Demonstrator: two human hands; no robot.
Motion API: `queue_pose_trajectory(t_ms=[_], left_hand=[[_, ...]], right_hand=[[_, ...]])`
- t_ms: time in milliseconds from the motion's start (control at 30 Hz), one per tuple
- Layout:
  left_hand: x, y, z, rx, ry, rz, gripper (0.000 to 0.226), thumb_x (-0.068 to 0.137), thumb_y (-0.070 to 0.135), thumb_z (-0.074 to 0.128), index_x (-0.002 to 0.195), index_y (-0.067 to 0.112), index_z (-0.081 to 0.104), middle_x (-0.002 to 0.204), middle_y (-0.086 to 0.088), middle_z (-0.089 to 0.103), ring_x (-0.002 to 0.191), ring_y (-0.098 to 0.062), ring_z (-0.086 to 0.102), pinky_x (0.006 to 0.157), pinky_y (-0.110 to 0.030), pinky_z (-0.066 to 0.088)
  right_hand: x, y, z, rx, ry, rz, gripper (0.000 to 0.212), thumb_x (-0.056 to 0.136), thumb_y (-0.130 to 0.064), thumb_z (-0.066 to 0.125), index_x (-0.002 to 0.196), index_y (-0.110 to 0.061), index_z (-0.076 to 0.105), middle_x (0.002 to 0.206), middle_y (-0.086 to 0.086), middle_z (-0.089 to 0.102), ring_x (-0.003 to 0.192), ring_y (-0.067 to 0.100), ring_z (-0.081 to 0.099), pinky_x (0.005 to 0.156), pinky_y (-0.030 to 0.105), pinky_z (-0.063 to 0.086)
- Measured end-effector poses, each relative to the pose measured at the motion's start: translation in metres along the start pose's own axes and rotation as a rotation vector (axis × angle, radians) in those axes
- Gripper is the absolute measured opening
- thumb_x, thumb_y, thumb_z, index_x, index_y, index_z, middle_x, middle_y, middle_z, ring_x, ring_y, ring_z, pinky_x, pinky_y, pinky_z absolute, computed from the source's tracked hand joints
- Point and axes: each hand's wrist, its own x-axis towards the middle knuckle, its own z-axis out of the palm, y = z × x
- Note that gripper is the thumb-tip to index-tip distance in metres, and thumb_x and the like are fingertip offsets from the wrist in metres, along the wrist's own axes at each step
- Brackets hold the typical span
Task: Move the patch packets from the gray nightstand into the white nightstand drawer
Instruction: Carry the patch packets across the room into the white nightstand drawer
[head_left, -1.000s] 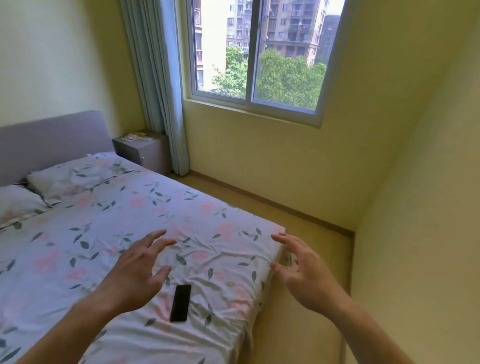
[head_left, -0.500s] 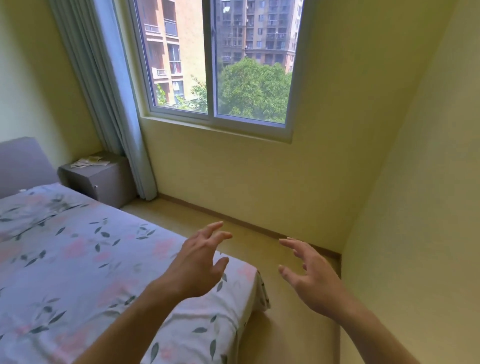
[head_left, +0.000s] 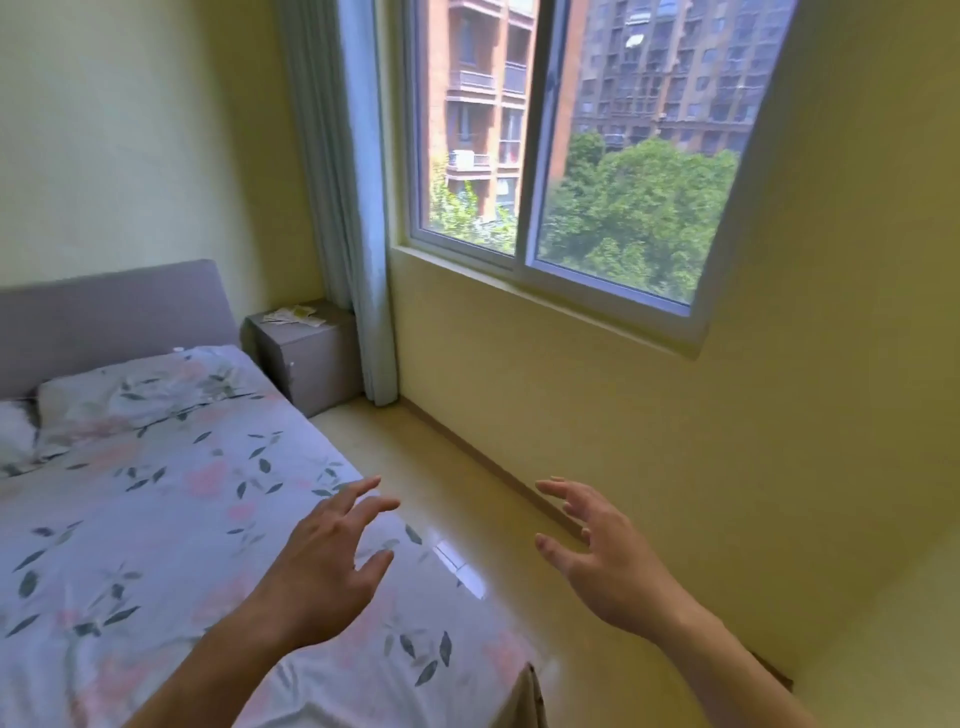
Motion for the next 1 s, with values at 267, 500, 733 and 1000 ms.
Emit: queue_pose_trajectory(t_ms=[267, 500, 733, 1000], left_hand=[[0.142, 0.007, 0.048, -0.026, 0.044, -0.117, 0.048, 0.097, 0.04, 0.058, 0.143, 0.042, 0.045, 0.161, 0.019, 0.025, 0.148, -0.009, 0.026, 0.121, -0.035, 0.027], [0.29, 0.075, 0.083, -0.02, 0.009, -0.023, 0.049, 0.095, 0.039, 0.06, 0.143, 0.04, 0.047, 0.16, 0.018, 0.026, 0.144, -0.009, 0.031, 0.12, -0.033, 0.029], [0.42, 0.132, 0.125, 0.019, 0.015, -0.007, 0.05, 0.095, 0.041, 0.06, 0.143, 0.04, 0.046, 0.161, 0.016, 0.026, 0.147, -0.009, 0.028, 0.121, -0.033, 0.026], [0.522, 0.148, 0.141, 0.032, 0.091, -0.2, 0.047, 0.095, 0.041, 0.06, 0.141, 0.041, 0.048, 0.161, 0.017, 0.027, 0.145, -0.01, 0.032, 0.12, -0.033, 0.028]], right_hand=[[0.141, 0.068, -0.058, -0.046, -0.076, -0.029, 0.055, 0.096, -0.035, 0.067, 0.145, -0.046, 0.046, 0.15, -0.033, 0.037, 0.134, -0.011, 0.04, 0.119, 0.028, 0.034], [0.244, 0.136, -0.132, -0.027, -0.022, -0.007, 0.055, 0.095, -0.036, 0.069, 0.143, -0.048, 0.045, 0.149, -0.03, 0.041, 0.132, -0.007, 0.043, 0.116, 0.03, 0.039], [0.368, 0.201, -0.198, 0.002, -0.032, -0.058, 0.056, 0.094, -0.039, 0.07, 0.143, -0.047, 0.046, 0.147, -0.03, 0.043, 0.132, -0.004, 0.045, 0.115, 0.035, 0.042], [0.523, 0.238, -0.247, 0.008, -0.163, -0.163, 0.053, 0.094, -0.039, 0.07, 0.141, -0.049, 0.048, 0.147, -0.027, 0.044, 0.132, -0.003, 0.045, 0.117, 0.037, 0.041]])
